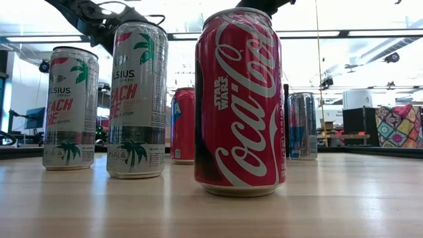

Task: Place canned beverage on shelf
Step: Put the bottom right white soda can on the shelf

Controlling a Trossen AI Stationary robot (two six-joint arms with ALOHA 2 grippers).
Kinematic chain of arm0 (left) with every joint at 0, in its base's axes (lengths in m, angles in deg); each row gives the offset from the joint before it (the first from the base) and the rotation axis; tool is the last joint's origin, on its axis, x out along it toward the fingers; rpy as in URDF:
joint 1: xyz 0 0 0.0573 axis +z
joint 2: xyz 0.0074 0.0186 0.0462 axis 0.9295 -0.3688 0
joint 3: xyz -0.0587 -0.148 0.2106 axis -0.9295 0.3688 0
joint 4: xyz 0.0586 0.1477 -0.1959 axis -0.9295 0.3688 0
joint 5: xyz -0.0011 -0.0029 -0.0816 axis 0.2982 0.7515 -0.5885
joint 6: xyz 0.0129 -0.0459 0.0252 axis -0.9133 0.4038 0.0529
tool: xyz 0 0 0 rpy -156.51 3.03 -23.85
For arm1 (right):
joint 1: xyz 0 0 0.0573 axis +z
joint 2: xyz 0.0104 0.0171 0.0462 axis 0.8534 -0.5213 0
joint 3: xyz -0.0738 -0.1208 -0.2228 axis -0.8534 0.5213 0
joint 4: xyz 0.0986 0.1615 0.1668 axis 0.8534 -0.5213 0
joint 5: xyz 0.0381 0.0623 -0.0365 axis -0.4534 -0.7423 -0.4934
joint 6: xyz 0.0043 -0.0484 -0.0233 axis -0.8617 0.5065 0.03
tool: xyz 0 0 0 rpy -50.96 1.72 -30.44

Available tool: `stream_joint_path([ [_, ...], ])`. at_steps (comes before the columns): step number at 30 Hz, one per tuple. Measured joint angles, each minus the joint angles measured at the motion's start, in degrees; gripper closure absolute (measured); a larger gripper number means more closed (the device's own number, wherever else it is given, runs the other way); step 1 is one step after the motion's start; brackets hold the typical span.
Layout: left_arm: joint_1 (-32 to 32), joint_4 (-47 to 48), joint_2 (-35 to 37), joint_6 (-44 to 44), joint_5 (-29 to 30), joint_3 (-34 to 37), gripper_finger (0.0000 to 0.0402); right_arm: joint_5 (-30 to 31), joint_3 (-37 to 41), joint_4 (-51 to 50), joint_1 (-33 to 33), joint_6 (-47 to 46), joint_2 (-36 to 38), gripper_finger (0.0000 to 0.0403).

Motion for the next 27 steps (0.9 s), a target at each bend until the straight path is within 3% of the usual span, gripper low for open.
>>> stream_joint_path([
  [19, -0.13, -0.66, 0.76, 0.00, -1.19, 0.00, 0.0402, -0.02, 0.00, 0.07, 0.00, -0.91, 0.00, 0.0392],
  [27, -0.33, 0.23, 6.52, 0.02, -7.64, 0.00, 0.0402, 0.00, 0.00, 0.18, 0.00, -0.96, 0.00, 0.0392],
])
